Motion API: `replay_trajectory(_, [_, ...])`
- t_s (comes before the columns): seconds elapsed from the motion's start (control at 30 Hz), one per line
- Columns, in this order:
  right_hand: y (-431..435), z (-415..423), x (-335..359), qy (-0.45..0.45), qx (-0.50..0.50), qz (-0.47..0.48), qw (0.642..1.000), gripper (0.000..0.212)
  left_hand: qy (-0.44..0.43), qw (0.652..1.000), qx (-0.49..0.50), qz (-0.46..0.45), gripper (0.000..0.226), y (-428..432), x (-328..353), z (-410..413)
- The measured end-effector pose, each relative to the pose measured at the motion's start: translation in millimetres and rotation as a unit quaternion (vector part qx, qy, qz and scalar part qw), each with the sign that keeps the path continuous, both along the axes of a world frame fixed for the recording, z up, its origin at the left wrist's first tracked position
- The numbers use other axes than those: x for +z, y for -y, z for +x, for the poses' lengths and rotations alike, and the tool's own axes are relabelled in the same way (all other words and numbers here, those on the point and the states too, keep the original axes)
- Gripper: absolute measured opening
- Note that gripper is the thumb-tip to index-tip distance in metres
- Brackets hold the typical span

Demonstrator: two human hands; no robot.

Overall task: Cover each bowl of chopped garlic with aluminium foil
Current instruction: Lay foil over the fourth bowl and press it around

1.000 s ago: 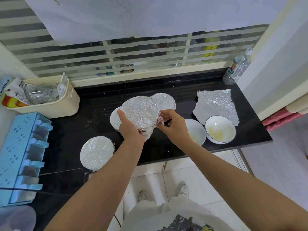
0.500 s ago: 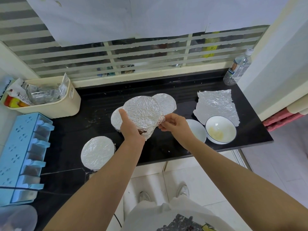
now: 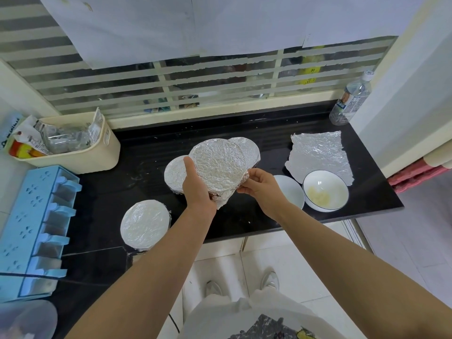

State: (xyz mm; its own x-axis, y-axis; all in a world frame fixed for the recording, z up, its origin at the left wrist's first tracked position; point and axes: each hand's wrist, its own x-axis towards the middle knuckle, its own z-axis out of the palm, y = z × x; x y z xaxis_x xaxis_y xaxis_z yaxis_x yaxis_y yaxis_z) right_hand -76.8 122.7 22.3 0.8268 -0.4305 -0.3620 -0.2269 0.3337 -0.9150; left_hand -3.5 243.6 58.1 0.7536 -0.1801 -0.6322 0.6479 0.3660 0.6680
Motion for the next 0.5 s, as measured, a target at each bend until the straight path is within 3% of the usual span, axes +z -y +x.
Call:
replay_trajectory(0.1, [0, -2, 1, -0.023, -0.035, 0.028, 0.999, 0.013, 0.02, 0.999, -0.014, 0.025, 0.056, 0, 0, 0])
replay_trajectory(0.3, [-8, 0, 9, -0.054, -0.099, 0.066, 0.991, 0.002, 0.036, 0.998, -0.02, 0.05, 0.043, 2, -4, -1])
replay_trajectory(0.5, [-10, 2, 23, -0.083, -0.119, 0.114, 0.983, 0.011, 0.051, 0.997, -0.014, 0.056, 0.038, 1, -5, -3])
